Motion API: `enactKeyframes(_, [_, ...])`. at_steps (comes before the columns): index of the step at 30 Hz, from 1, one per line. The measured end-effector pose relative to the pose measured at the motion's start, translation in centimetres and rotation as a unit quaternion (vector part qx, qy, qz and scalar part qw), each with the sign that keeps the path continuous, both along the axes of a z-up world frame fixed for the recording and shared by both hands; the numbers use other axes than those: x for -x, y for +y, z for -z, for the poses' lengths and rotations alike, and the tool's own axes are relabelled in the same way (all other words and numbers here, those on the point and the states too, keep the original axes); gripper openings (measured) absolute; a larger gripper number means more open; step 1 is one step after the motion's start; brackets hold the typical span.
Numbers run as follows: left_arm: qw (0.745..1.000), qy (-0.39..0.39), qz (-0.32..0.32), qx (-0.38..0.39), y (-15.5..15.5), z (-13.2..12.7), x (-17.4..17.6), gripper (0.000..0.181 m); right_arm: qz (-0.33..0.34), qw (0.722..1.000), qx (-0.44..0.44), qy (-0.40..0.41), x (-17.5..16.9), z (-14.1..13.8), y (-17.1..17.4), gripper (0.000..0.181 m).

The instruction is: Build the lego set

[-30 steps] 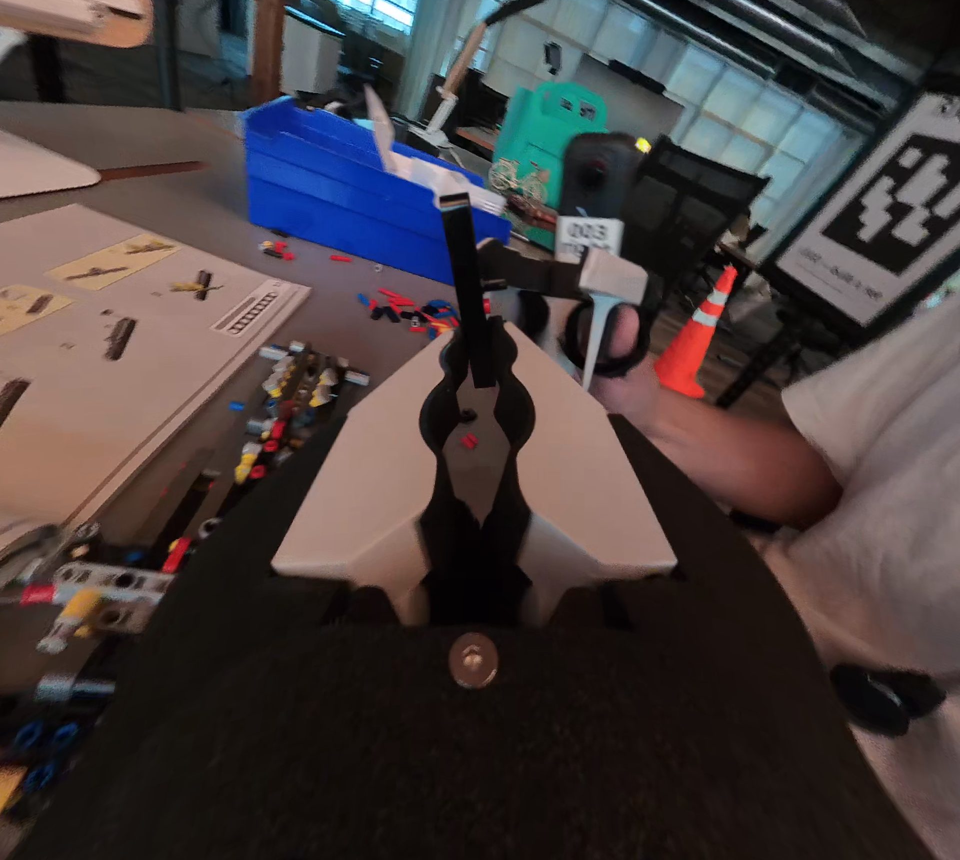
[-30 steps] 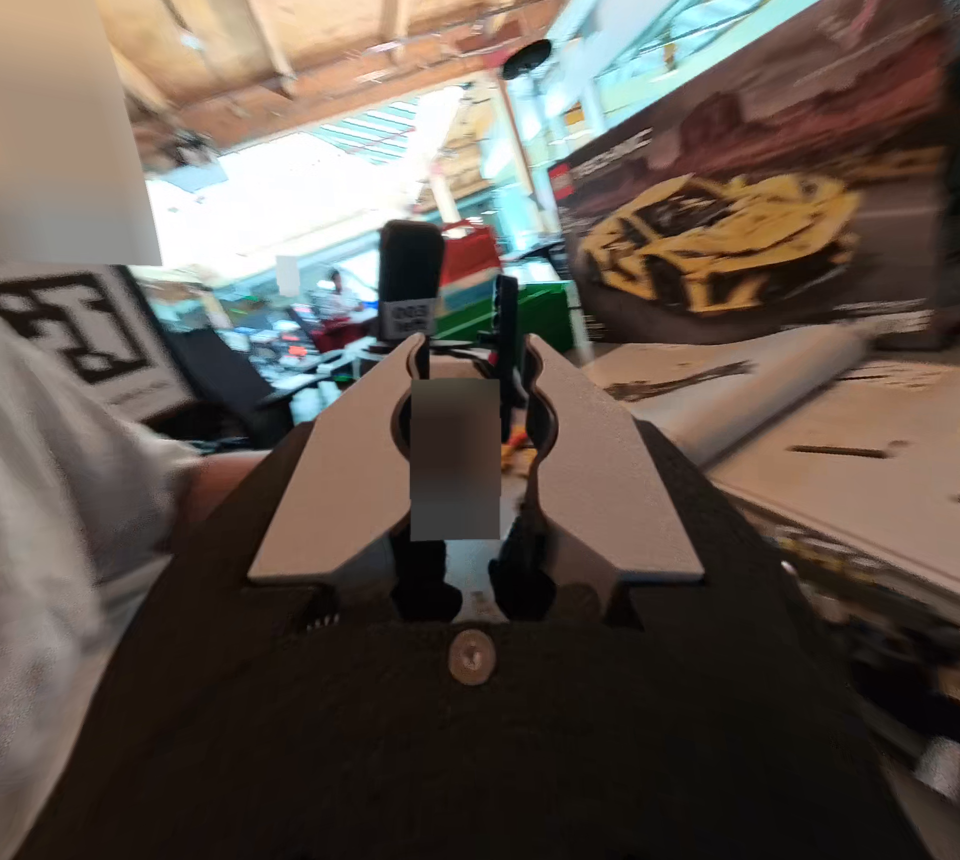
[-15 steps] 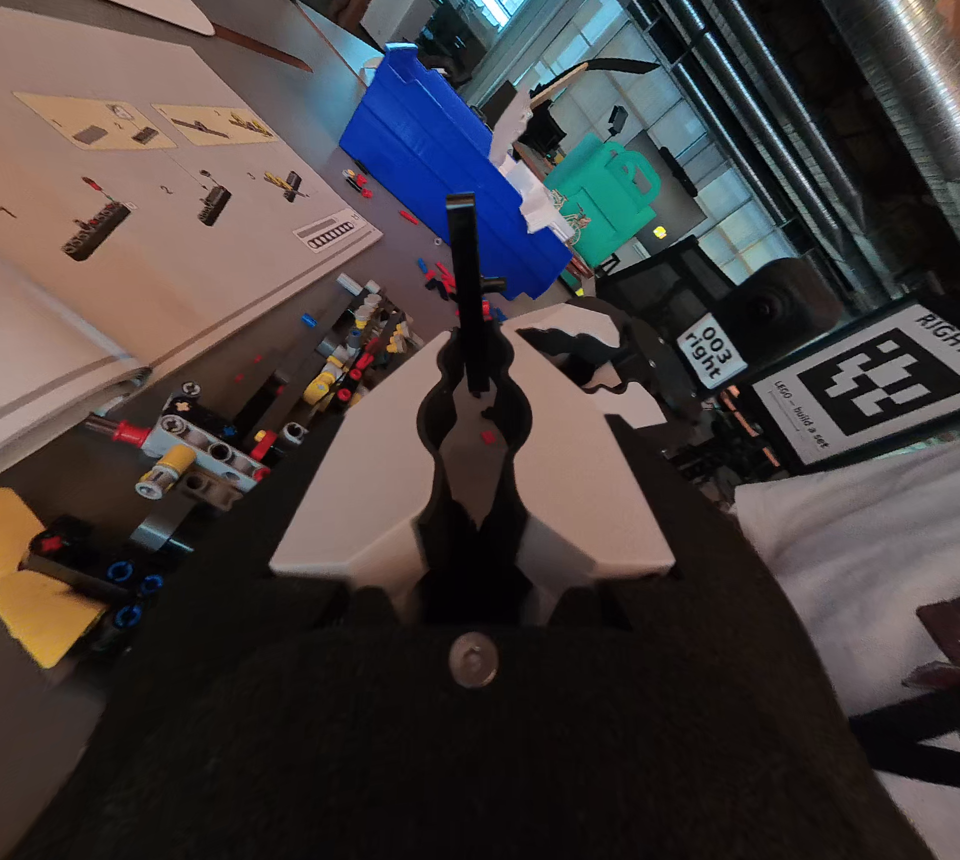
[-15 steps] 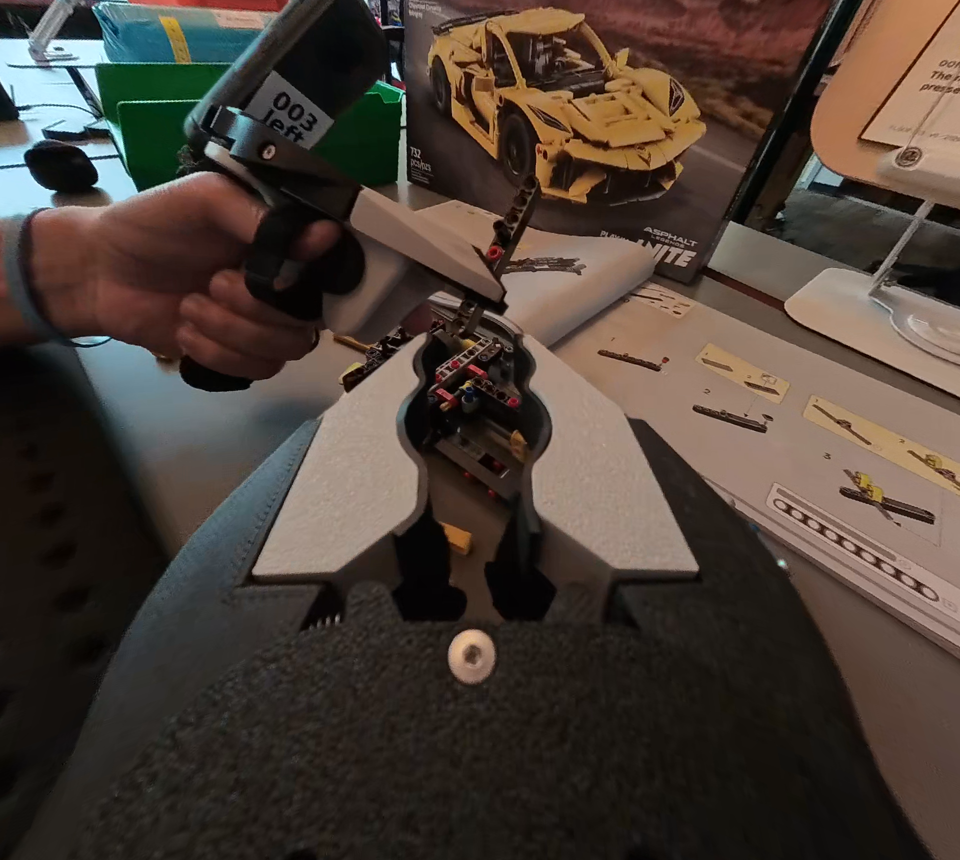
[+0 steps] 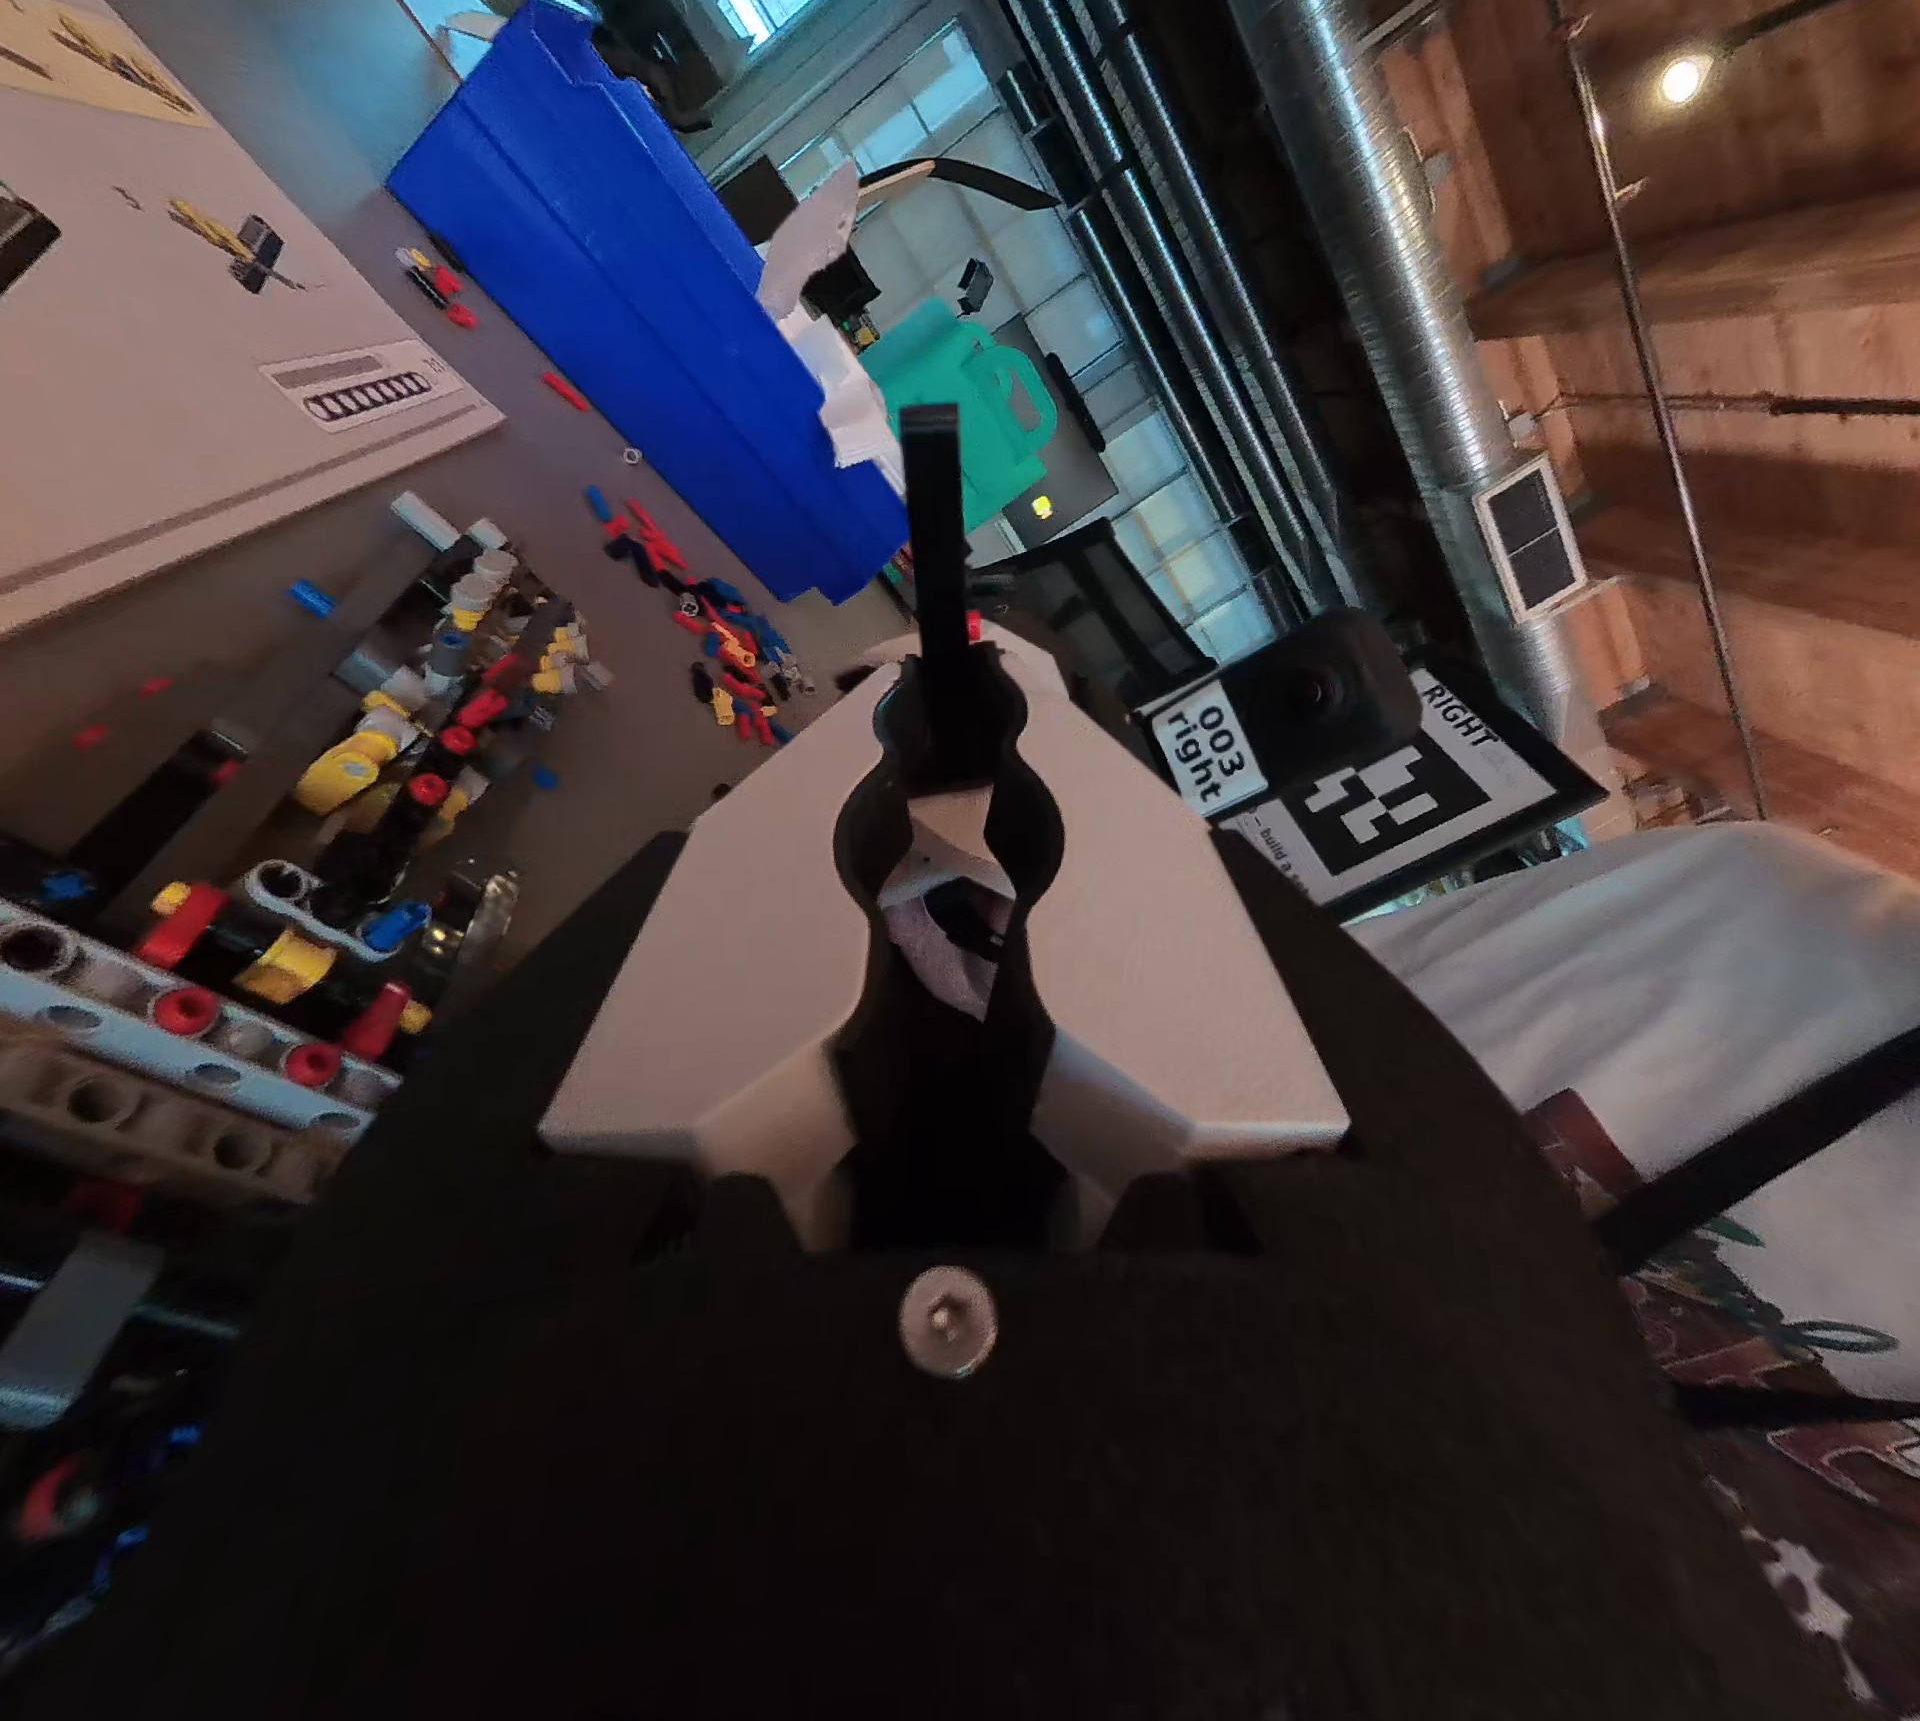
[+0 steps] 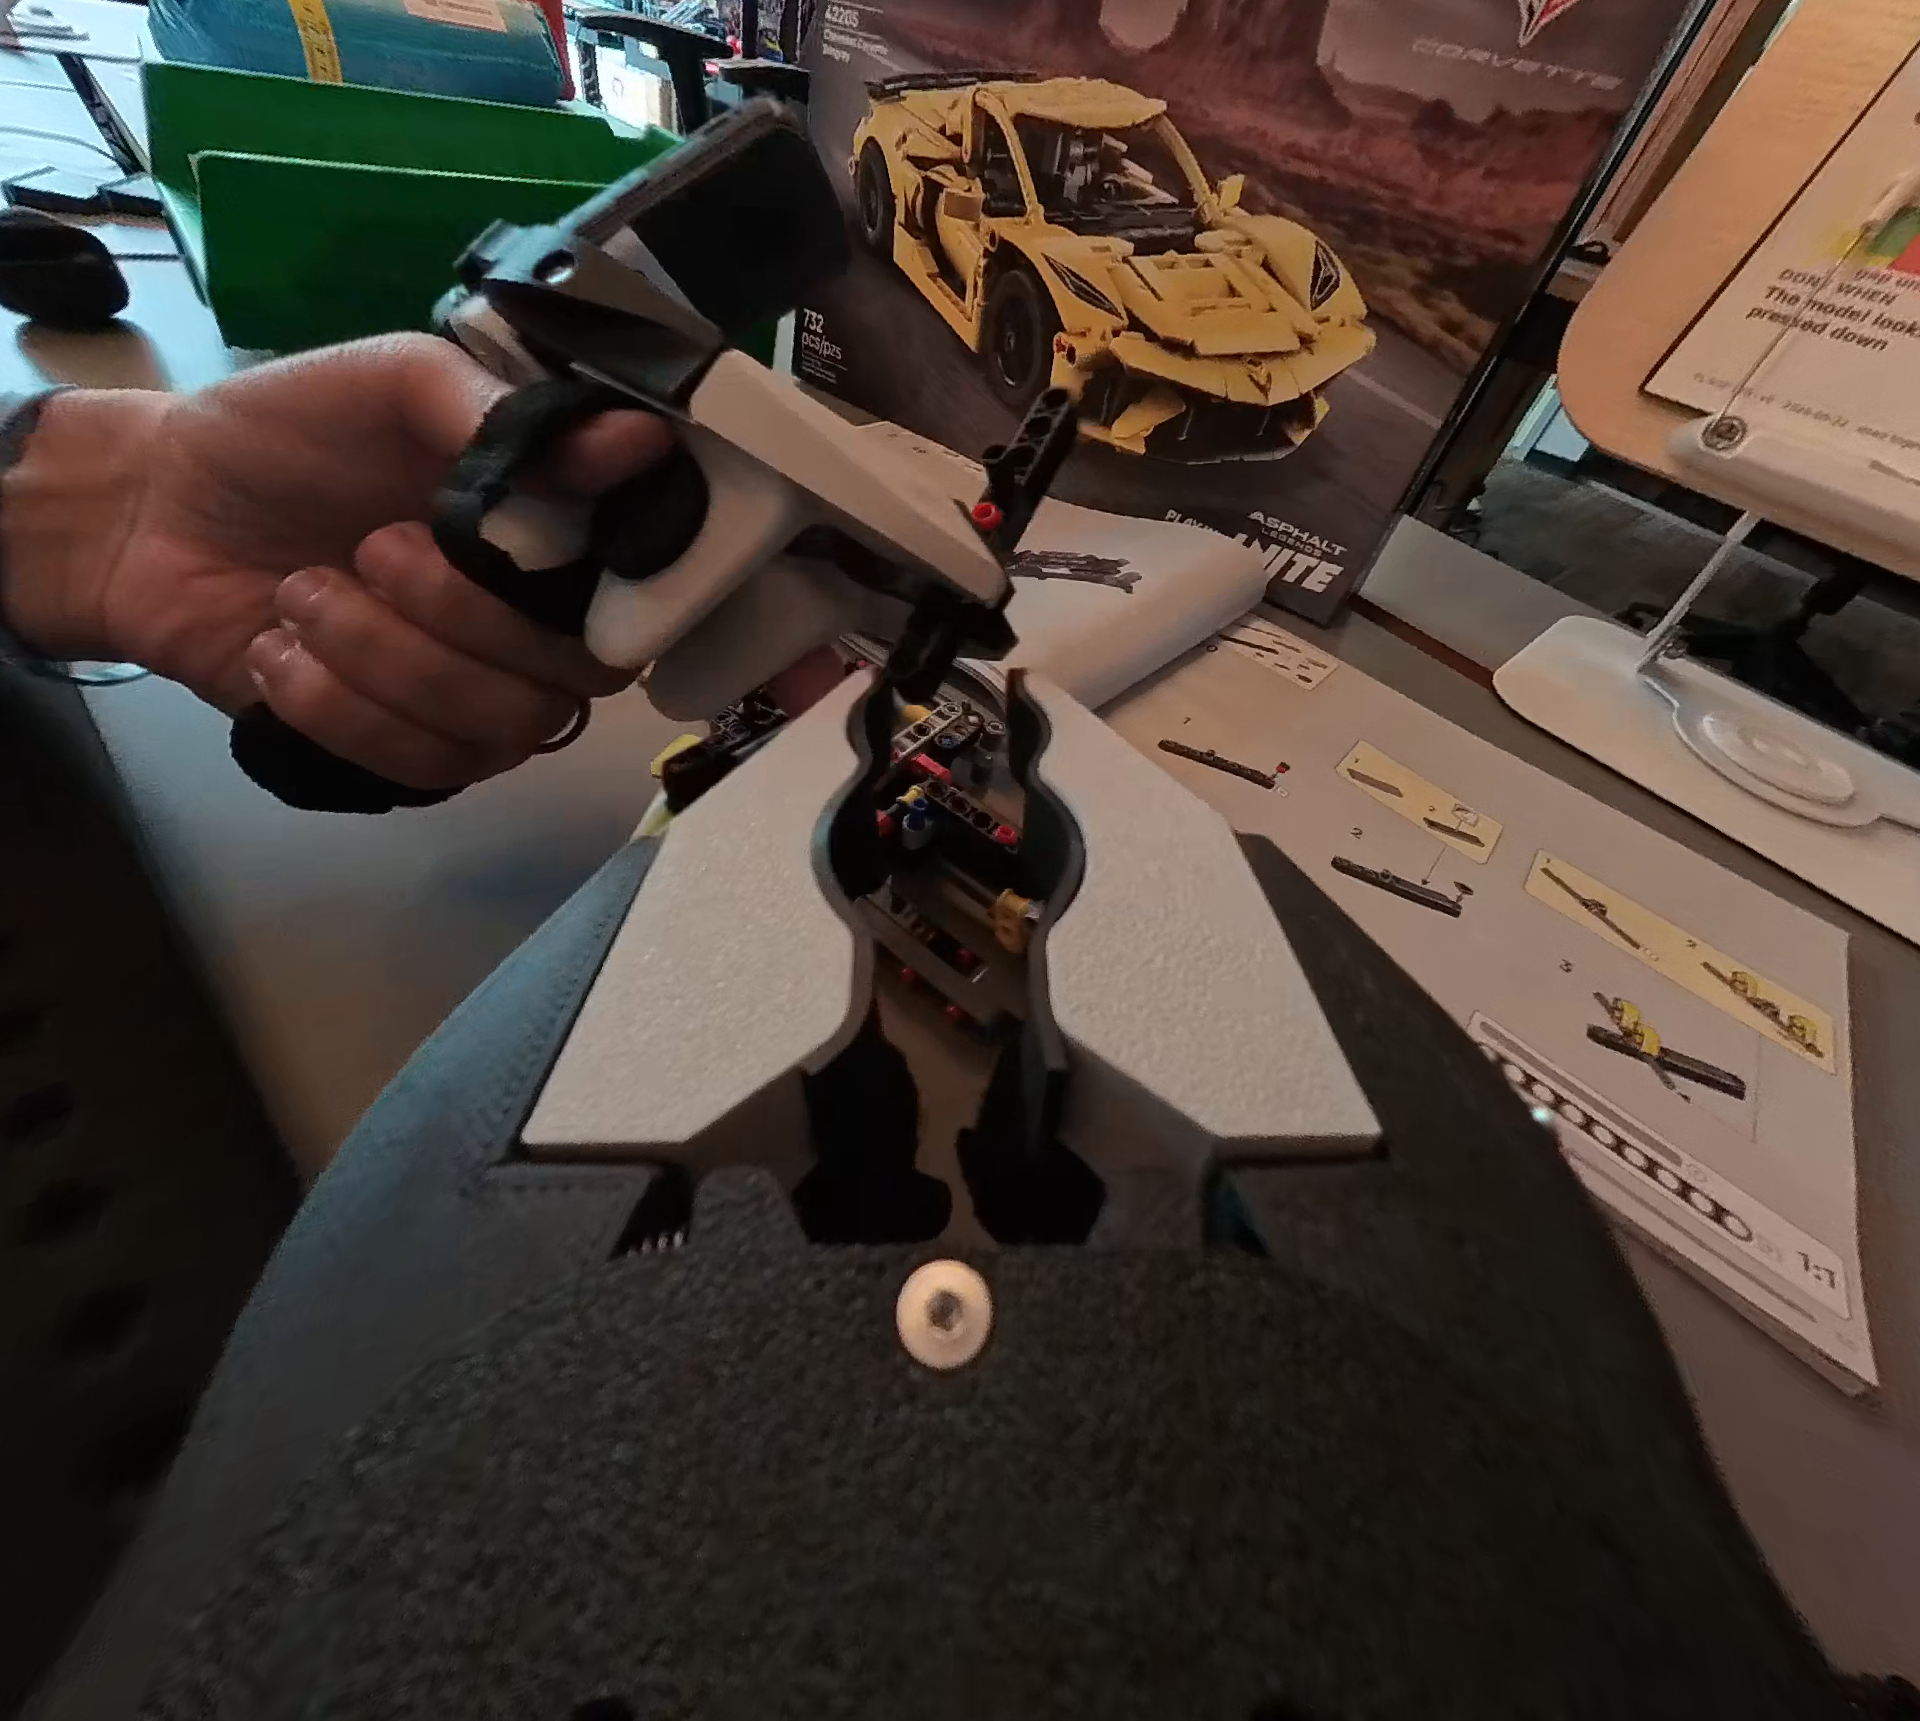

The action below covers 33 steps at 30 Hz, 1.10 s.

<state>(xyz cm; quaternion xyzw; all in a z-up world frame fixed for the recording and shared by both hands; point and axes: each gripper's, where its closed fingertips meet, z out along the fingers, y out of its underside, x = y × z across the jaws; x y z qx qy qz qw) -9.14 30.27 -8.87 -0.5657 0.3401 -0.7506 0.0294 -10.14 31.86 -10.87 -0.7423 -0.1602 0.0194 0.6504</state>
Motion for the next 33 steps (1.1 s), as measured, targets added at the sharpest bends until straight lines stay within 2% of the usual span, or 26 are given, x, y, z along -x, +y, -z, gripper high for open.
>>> enactKeyframes(2, [1.0,0.001,-0.004,0.002,0.2,0.1,0.0,0.006,0.0,1.0,-0.003,-0.017,0.0,0.1,-0.1,0.007])
enactKeyframes(10, [1.0,-0.011,0.024,-0.001,-0.3,-0.5,0.5,0.006,0.013,0.998,-0.042,-0.052,0.0,-1.0,-0.6,0.006])
enactKeyframes(16, [1.0,-0.007,0.025,-0.002,-0.2,-0.5,0.7,0.006,0.046,0.991,-0.072,-0.101,0.1,-1.4,-0.8,0.007])
enactKeyframes(21, [1.0,0.003,0.018,-0.02,-0.2,-0.2,0.7,0.006,0.067,0.989,-0.075,-0.108,0.2,-1.3,-0.9,0.007])
enactKeyframes(26, [0.996,0.016,0.008,-0.085,-0.4,0.4,0.6,0.006,0.061,0.989,-0.065,-0.114,0.4,-1.1,-1.2,0.007])
enactKeyframes(30, [0.987,0.033,0.014,-0.159,-1.0,1.4,1.0,0.007,0.011,0.992,-0.015,-0.128,0.6,-0.2,-1.7,0.006])
enactKeyframes(33, [0.975,0.06,0.024,-0.211,-1.3,2.3,1.8,0.028,-0.028,0.988,0.012,-0.153,0.2,-0.1,-2.5,0.007])
